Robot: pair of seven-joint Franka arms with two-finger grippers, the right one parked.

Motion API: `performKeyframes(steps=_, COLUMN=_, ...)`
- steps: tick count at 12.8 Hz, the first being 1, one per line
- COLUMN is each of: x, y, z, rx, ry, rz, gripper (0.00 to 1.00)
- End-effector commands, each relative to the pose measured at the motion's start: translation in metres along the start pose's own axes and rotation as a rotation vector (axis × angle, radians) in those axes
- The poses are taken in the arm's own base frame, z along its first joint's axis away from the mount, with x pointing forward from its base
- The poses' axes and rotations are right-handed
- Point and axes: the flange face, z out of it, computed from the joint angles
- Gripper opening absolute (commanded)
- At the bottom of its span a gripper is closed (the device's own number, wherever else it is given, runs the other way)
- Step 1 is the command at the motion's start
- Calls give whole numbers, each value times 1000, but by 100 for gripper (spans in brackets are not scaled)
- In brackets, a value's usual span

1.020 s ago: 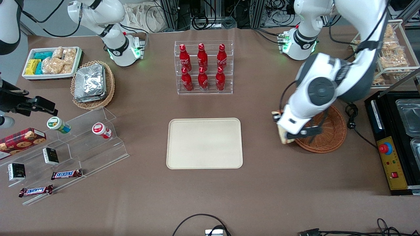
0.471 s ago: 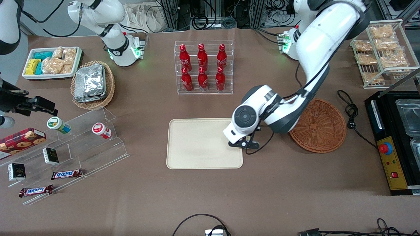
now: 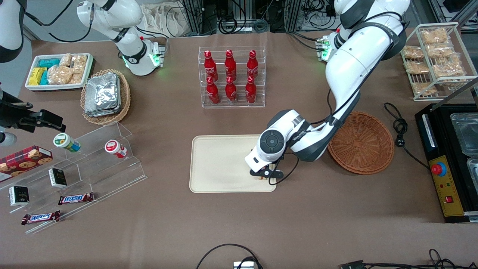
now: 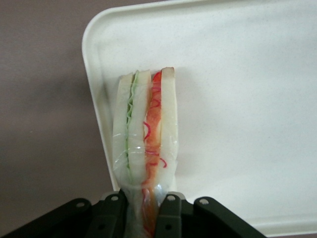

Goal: Place sandwich from basket to tray
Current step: 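Lower the sandwich onto the tray and open the left gripper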

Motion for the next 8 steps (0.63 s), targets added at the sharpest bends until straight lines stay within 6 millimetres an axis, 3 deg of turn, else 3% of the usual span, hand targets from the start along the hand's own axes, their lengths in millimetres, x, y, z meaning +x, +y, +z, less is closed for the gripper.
performKeyframes(steps=1, x=5, y=7, z=-5, rx=7, ry=24, rz=-21, gripper=100)
performKeyframes(steps=5, x=3, y=-1, z=-32, rx=29, ry=28, rz=-36, gripper=100)
performKeyframes(steps=7, x=-3, y=-7, z=-76, rx=54, ry=70, rz=-38, gripper=100)
performKeyframes(steps=8, x=-9, y=-19, z=-99, rx=87, ry=62, rz=-56, gripper=100)
